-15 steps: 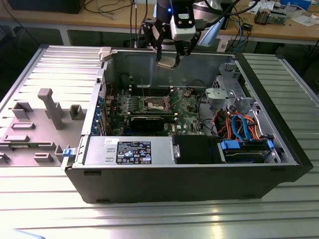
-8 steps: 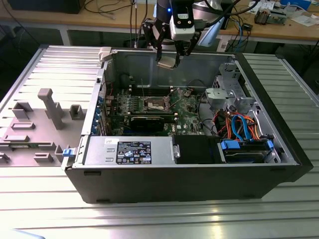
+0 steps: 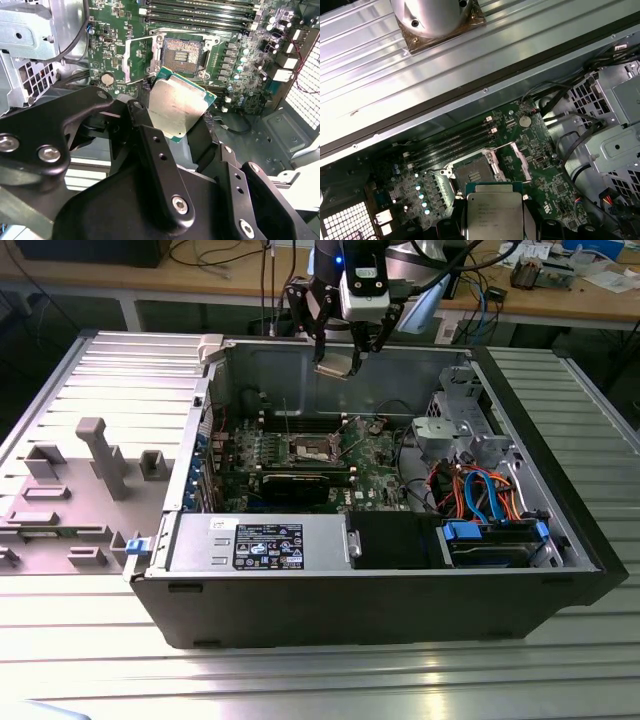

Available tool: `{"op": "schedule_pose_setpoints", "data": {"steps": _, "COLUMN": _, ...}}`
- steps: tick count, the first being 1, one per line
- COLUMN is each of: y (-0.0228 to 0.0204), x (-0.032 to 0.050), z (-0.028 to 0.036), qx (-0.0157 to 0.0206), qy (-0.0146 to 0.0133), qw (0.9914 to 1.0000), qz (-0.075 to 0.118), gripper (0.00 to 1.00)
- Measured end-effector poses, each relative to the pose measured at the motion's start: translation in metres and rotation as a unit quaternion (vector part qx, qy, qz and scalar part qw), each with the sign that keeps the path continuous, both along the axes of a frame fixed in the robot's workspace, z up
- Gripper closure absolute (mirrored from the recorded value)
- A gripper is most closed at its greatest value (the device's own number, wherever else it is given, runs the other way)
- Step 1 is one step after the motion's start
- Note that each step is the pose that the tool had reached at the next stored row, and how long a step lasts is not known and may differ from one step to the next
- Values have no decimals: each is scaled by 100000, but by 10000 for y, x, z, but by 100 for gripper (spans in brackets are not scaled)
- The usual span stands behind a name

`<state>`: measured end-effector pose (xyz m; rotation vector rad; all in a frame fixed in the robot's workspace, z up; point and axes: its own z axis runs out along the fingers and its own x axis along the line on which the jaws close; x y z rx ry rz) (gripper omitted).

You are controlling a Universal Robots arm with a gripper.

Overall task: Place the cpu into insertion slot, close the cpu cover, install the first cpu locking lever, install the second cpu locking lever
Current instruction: 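Place the cpu into insertion slot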

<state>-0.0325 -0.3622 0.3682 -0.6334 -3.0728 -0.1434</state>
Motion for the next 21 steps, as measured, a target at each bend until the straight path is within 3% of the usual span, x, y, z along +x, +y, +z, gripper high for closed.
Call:
{"op": "schedule_pose_setpoints", "data": {"steps": 9, "y": 0, "x": 0, "z": 0, "qx": 2, "qy": 3, "qw": 99963, "qz": -2703, "gripper": 45}}
{"op": "schedule_pose_setpoints", "data": {"steps": 21, "y": 0, "x": 0, "z": -1, "qx": 3, "qy": 1, "qw": 99946, "qz": -3271, "gripper": 45}}
